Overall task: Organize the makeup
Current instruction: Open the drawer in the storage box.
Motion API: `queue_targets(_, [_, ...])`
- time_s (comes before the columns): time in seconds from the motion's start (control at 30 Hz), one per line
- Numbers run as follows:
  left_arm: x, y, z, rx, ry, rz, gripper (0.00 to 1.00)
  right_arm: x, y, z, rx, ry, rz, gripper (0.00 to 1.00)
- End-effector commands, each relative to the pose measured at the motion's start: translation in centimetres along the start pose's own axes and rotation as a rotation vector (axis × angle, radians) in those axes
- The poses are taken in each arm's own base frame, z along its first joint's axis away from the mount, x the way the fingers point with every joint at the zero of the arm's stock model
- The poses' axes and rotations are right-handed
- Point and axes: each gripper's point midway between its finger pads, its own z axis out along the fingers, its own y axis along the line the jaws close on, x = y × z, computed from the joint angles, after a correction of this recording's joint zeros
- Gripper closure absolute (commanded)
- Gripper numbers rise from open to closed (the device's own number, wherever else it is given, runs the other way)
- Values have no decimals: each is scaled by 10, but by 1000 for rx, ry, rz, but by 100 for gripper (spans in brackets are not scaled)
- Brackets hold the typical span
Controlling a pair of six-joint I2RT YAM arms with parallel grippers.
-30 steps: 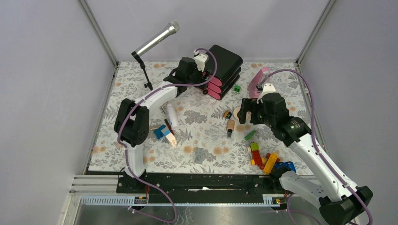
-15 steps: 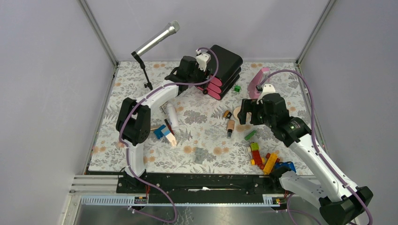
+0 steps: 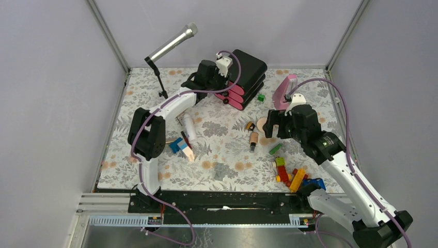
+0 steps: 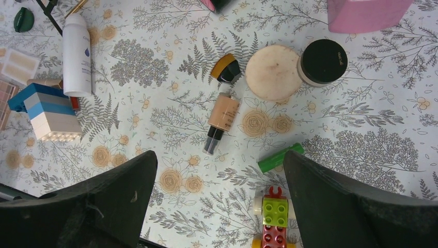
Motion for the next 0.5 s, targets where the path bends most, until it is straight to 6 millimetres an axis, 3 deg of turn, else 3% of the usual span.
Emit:
queue_targets(0.0, [-33, 0, -5, 7, -77, 41, 67, 4, -6, -2, 30, 3, 1, 1])
queue_targets(0.2, [-38, -1, -16, 7, -83, 55, 84, 4, -9, 0, 43, 7, -14, 1])
queue_targets(0.47, [-32, -6, -35, 23, -66, 85, 89, 5, -11, -2, 49, -2, -18, 1])
